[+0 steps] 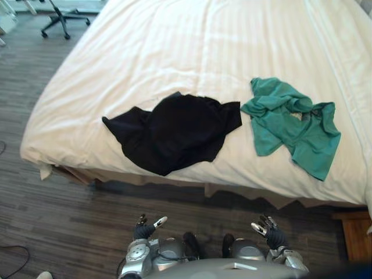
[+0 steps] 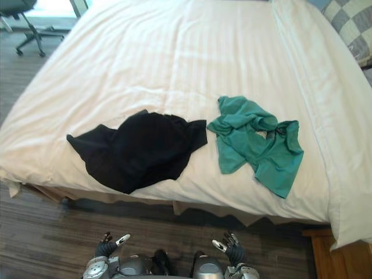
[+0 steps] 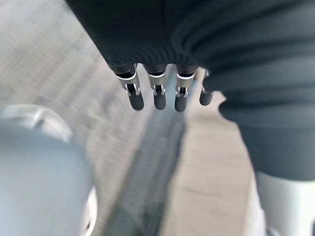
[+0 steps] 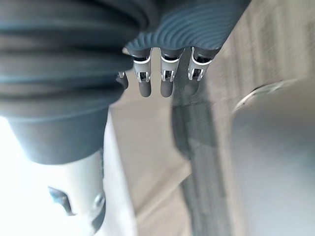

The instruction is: Tidy the bed and pick cloth on bed and put in laundry

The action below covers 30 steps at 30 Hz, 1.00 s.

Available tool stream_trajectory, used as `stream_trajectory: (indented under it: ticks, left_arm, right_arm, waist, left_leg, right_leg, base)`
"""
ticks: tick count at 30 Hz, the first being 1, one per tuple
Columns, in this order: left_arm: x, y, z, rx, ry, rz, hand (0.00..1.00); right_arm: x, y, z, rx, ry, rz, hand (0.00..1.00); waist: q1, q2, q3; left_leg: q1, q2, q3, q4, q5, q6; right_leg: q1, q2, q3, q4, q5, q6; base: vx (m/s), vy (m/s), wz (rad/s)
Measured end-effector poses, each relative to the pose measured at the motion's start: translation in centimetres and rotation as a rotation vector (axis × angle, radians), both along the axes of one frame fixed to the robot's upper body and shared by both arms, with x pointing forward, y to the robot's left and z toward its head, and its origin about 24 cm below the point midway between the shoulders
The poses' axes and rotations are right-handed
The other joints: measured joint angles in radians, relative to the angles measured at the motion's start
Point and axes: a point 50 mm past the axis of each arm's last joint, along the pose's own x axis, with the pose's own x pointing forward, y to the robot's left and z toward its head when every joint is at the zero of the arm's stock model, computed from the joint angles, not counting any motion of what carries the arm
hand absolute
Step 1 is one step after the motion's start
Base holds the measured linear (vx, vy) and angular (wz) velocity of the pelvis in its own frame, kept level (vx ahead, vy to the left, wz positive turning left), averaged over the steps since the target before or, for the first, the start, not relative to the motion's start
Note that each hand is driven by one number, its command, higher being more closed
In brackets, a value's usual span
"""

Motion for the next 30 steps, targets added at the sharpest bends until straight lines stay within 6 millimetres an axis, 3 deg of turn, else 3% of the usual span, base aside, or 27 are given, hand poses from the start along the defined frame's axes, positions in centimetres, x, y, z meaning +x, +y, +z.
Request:
stream_trajectory:
  ticks: [2, 4, 9, 12, 16, 19, 24, 25, 27, 29, 30]
  left_arm:
    - [-0.9, -1.9, -0.4, -0.072, 0.008, -0.059, 0.0]
    - [-0.7, -2.4, -0.4, -0.096, 0.0, -0.119, 0.0]
    - [-0.5, -2.1, -0.3, -0.084, -0.003, -0.237, 0.0]
    - [-0.6, -2.4, -0.4, -0.099, 0.005, -0.246, 0.0]
    - [-1.5, -1.7, -0.9, -0.134, 0.059, -0.099, 0.0]
    - [-3.1, -0.6, -1.5, -0.186, 0.103, 0.126, 0.0]
    - [-7.6, 4.0, -1.7, -0.219, 0.101, 0.66, 0.0]
    - [-9.2, 6.4, -1.2, -0.19, 0.069, 0.84, 0.0]
    - [-11.1, 9.0, -0.5, -0.148, 0.022, 1.029, 0.0]
    - [-14.4, 13.8, 1.7, -0.061, -0.101, 1.288, 0.0]
    - [-15.2, 15.1, 2.5, -0.035, -0.146, 1.34, 0.0]
  right_arm:
    - [0.7, -0.5, 0.1, -0.024, 0.018, 0.043, 0.0]
    - [0.7, -0.5, -0.1, -0.032, 0.055, 0.065, 0.0]
    - [0.2, 0.8, -0.7, 0.003, 0.093, 0.041, 0.0]
    - [-0.2, 0.9, -0.8, 0.032, 0.107, -0.025, 0.0]
    - [-1.2, 0.1, -1.3, 0.059, 0.163, -0.201, 0.0]
    - [-3.4, -1.5, -1.8, 0.075, 0.237, -0.457, 0.0]
    - [-9.1, -7.1, -1.3, 0.05, 0.268, -0.973, 0.0]
    - [-11.4, -9.8, -0.5, 0.016, 0.231, -1.179, 0.0]
    - [-13.8, -13.0, 1.1, -0.047, 0.162, -1.369, 0.0]
    - [-17.0, -18.3, 4.8, -0.184, -0.022, -1.613, 0.0]
    - [-17.6, -19.5, 5.9, -0.227, -0.072, -1.655, 0.0]
  waist:
    - [-0.005, 0.062, -0.03]
    - [-0.023, 0.068, -0.042]
    - [-0.032, 0.018, -0.062]
    - [-0.034, 0.017, -0.067]
    - [-0.044, 0.023, -0.073]
    - [-0.043, 0.023, -0.076]
    - [-0.026, 0.02, -0.08]
    - [-0.025, 0.014, -0.09]
    - [-0.024, 0.009, -0.111]
    - [-0.023, 0.007, -0.131]
    - [-0.023, 0.006, -0.135]
  left_leg:
    - [0.044, -0.005, -0.135, -0.253, 0.121, -0.059]
    - [0.103, -0.046, -0.112, -0.373, 0.136, -0.064]
    - [0.187, -0.085, -0.088, -0.522, 0.205, -0.067]
    - [0.243, -0.095, -0.088, -0.582, 0.231, -0.072]
    - [0.285, -0.102, -0.088, -0.634, 0.255, -0.072]
    - [0.296, -0.1, -0.085, -0.634, 0.254, -0.072]
    - [0.285, -0.102, -0.092, -0.636, 0.256, -0.068]
    - [0.275, -0.104, -0.096, -0.64, 0.253, -0.064]
    - [0.259, -0.109, -0.114, -0.64, 0.246, -0.07]
    - [0.247, -0.114, -0.129, -0.641, 0.246, -0.07]
    - [0.246, -0.115, -0.134, -0.641, 0.246, -0.07]
  right_leg:
    - [-0.041, 0.015, 0.074, 0.037, -0.034, 0.045]
    - [-0.051, -0.01, 0.099, 0.033, -0.039, 0.055]
    - [-0.043, -0.03, 0.1, 0.022, -0.028, 0.072]
    - [-0.012, -0.028, 0.094, 0.019, -0.028, 0.072]
    - [0.014, -0.024, 0.089, -0.003, -0.023, 0.076]
    - [0.04, -0.017, 0.087, -0.039, -0.002, 0.084]
    - [0.055, -0.021, 0.052, -0.083, 0.024, 0.088]
    - [0.057, -0.025, 0.033, -0.089, 0.023, 0.088]
    - [0.056, -0.03, 0.004, -0.092, 0.023, 0.088]
    - [0.056, -0.035, -0.018, -0.094, 0.022, 0.09]
    - [0.057, -0.035, -0.023, -0.094, 0.021, 0.09]
  base:
    - [0.08, 0.157, -1.01]
    - [0.06, 0.176, -0.49]
    - [-0.01, 0.063, -0.16]
    - [-0.01, -0.005, -0.01]
    - [-0.03, -0.003, -0.01]
    - [-0.03, -0.001, -0.06]
    - [-0.05, -0.001, 0.07]
    - [-0.05, -0.007, 0.3]
    - [-0.01, -0.007, 0.34]
    - [0.03, 0.002, 0.25]
    - [0.03, -0.01, 0.21]
